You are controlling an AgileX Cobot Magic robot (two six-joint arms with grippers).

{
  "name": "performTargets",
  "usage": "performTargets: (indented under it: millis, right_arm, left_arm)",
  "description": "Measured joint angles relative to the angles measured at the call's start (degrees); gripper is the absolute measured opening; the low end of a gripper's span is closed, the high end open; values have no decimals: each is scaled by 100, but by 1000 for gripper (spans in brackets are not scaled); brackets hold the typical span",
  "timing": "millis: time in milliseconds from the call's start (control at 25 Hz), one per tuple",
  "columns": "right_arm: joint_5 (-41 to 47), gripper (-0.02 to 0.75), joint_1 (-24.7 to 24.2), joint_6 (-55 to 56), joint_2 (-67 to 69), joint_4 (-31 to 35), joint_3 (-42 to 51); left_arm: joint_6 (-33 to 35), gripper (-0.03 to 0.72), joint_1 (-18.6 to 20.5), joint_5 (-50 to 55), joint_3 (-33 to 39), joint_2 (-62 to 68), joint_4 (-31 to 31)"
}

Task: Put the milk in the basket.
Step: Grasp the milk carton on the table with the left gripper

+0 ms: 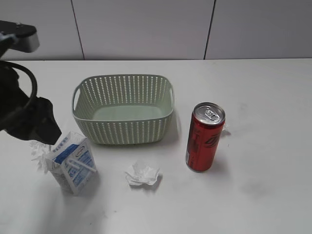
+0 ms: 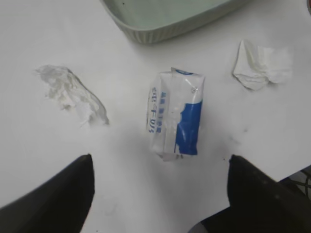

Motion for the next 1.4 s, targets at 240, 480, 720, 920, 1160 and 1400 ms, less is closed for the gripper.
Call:
performTargets:
  millis: [240,480,720,920,1160,1400]
  right_arm:
    - [0,554,0,0,0,0,0]
    - [0,554,0,0,0,0,0]
    - [0,554,0,0,0,0,0]
    - [0,554,0,0,0,0,0]
    - [0,554,0,0,0,0,0]
    - [0,554,0,0,0,0,0]
  left_arm:
    - [7,657,-229,-8,-161,696,40]
    - [7,657,-234,-241,-165,1286,92]
    - [32,655,-240,-459,-167,1691,92]
    - [74,649,-240,-678,-173,2037,92]
    - [96,639,-240,-867,-178,2416,109]
    - [96,617,-240,-1106,-178,2709,113]
